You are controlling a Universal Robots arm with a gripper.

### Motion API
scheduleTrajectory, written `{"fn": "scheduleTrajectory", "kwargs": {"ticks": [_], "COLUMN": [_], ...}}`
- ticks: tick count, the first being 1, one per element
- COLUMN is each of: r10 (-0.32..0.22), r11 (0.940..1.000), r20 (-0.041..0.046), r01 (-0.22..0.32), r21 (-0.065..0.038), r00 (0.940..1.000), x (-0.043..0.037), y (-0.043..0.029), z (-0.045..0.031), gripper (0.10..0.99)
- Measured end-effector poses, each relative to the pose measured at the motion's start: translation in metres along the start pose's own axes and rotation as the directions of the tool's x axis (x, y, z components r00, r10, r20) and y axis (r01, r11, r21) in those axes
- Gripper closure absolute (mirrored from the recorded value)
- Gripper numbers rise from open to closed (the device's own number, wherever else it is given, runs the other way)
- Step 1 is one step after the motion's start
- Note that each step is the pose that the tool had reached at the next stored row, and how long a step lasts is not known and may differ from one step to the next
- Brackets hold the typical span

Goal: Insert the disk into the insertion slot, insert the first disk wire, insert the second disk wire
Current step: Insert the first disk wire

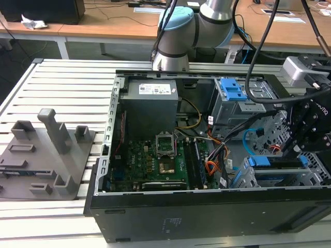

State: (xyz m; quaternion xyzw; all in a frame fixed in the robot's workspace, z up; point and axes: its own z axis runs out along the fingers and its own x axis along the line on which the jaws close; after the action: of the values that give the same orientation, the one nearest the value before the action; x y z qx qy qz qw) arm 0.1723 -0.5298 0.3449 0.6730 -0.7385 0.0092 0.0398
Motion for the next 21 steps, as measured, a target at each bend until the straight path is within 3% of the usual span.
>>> {"fn": "scheduleTrajectory", "kwargs": {"ticks": [1,2,3,13,14,15,21], "r10": [0.0,-0.001,-0.002,-0.003,-0.003,-0.004,-0.004], "r11": [1.0,1.0,1.0,1.0,1.0,1.0,0.9999], "r20": [0.005,0.0164,0.0193,0.0202,0.0214,0.028,0.0377], "r01": [0.0,0.001,0.002,0.003,0.003,0.004,0.004], "r21": [-0.001,-0.002,-0.003,-0.004,-0.004,-0.006,-0.01], "r00": [1.0,0.9999,0.9998,0.9998,0.9998,0.9996,0.9993], "x": [0.0002,0.0003,0.0002,0.0043,0.0044,0.0043,0.0043], "y": [0.0001,-0.0001,-0.0008,-0.0019,-0.002,-0.0027,-0.0049], "z": [0.0002,0.0016,0.0029,0.0042,0.0044,0.0054,0.0084], "gripper": [0.914,0.914,0.914,0.914,0.914,0.914,0.914]}}
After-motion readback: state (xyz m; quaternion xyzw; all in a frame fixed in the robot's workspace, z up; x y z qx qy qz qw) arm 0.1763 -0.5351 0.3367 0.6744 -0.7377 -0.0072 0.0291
